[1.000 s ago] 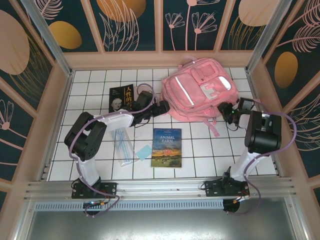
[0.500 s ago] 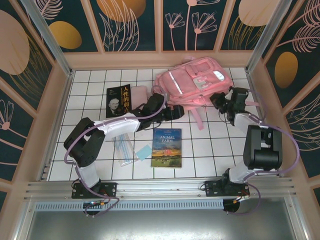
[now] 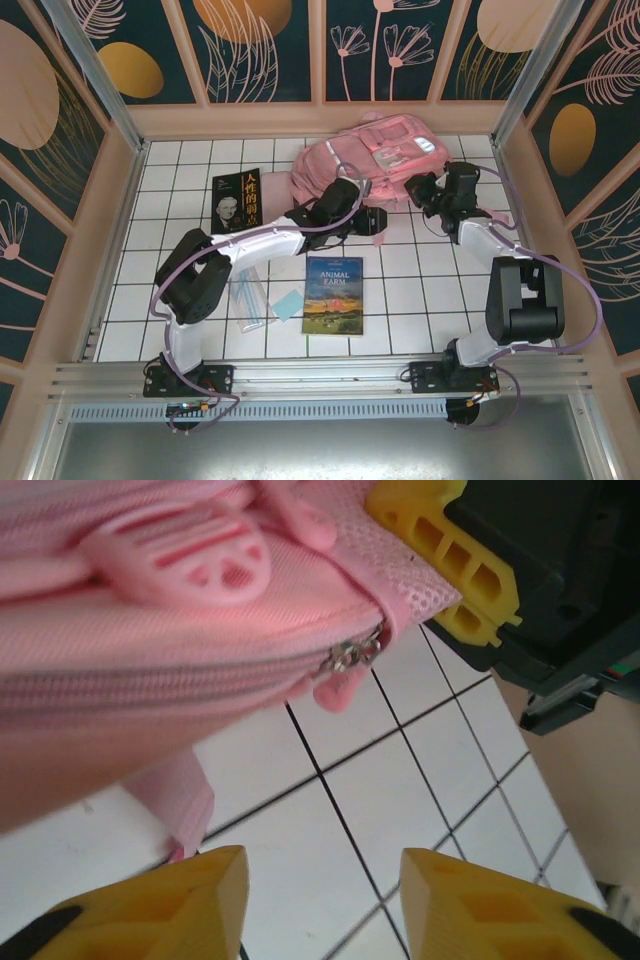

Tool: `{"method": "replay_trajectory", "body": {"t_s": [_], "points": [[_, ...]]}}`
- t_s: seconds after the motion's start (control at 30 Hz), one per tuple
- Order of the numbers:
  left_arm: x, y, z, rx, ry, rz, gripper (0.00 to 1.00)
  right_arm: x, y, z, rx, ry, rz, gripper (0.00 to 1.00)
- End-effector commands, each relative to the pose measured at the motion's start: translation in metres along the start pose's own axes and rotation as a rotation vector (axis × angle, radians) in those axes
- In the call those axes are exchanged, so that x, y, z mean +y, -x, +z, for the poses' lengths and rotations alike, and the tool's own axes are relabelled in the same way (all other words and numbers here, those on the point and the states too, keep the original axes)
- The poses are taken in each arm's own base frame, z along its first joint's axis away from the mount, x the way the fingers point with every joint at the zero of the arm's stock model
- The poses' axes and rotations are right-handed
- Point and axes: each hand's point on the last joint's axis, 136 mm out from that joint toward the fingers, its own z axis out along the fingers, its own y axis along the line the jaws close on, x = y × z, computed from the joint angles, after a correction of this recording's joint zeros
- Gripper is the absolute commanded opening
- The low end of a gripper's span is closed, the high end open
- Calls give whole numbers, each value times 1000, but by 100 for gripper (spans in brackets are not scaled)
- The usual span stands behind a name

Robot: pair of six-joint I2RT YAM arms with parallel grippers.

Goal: Pack the student bag

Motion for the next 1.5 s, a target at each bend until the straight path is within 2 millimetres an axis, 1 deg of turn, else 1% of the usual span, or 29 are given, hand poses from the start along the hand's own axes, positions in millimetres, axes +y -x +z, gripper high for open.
{"method": "replay_trajectory", "body": {"t_s": [0.0,0.07,0.13,0.23,0.33,0.43,0.57,0.63,0.7,0.73,0.8,0.83,0.97,1.03,1.13,1.27,1.33,1.37,1.47], "points": [[5,6,13,-14,29,129,42,49,1,-2,22,126,-38,0],[8,6,19,-22,38,171,43,53,0,-3,26,134,-40,0],[7,8,26,-22,33,202,50,56,-1,-3,31,142,-41,0],[13,12,37,-33,64,221,57,58,-2,-3,39,149,-35,0],[19,21,40,-70,108,234,59,60,-4,-4,46,156,-33,0],[22,30,40,-112,133,255,59,61,-4,-5,52,157,-35,0],[30,41,43,-138,165,267,54,63,-5,-5,60,160,-41,0],[30,49,44,-151,159,259,52,63,-6,-5,62,162,-43,0],[29,55,45,-168,157,258,52,64,-7,-5,67,164,-44,0],[29,58,46,-174,158,257,55,64,-9,-5,70,165,-45,0],[27,65,49,-187,157,257,65,65,-12,-4,79,167,-48,0],[26,67,50,-192,159,257,68,65,-14,-3,84,165,-49,0],[20,76,51,-213,141,245,68,57,-23,2,100,144,-41,0],[17,79,50,-225,133,243,64,51,-27,3,109,142,-27,0],[20,81,51,-233,139,236,49,47,-29,4,114,139,-19,0],[25,83,48,-220,129,224,15,46,-28,4,108,123,-34,0],[23,80,44,-208,119,223,4,43,-23,3,91,106,-44,0],[21,78,42,-198,110,224,0,42,-21,4,84,98,-50,0],[15,67,32,-154,70,223,0,38,-12,4,48,59,-76,0]]}}
